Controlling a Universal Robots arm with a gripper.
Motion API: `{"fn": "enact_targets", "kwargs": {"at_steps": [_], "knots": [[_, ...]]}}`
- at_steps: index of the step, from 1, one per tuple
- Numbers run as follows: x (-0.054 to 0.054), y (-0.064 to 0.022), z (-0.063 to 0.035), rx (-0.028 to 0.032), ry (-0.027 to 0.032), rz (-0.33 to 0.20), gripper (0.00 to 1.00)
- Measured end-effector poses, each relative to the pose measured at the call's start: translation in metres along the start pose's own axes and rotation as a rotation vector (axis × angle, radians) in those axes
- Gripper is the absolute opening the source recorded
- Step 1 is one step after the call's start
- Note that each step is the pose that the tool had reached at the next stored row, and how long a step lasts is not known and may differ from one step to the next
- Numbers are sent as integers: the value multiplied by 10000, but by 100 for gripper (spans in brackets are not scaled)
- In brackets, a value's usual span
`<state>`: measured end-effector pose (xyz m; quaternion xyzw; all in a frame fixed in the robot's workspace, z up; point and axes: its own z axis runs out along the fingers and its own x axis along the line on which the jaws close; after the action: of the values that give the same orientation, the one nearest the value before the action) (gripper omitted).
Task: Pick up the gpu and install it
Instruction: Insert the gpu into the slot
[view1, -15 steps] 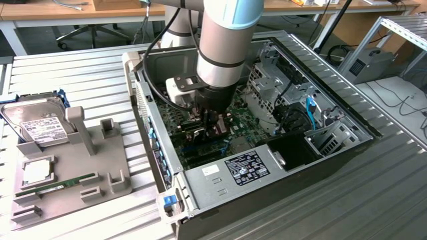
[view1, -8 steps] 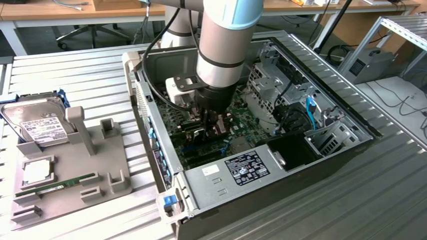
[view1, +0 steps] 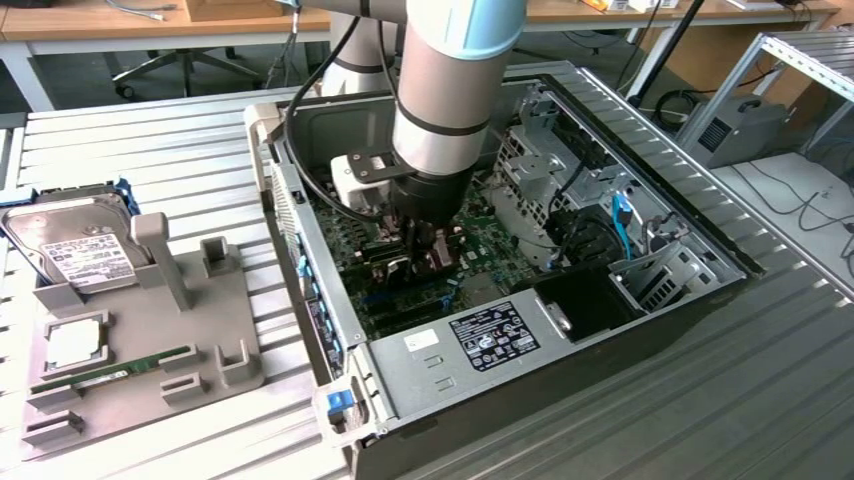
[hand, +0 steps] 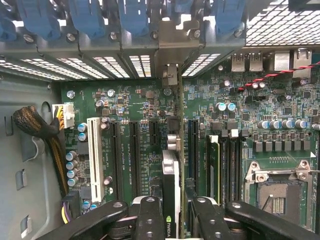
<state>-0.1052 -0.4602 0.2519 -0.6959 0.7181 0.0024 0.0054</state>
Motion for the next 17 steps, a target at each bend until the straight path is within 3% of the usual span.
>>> {"fn": "enact_targets", "kwargs": {"at_steps": [17], "knots": [[1, 12, 14, -1, 1, -1, 27]]}}
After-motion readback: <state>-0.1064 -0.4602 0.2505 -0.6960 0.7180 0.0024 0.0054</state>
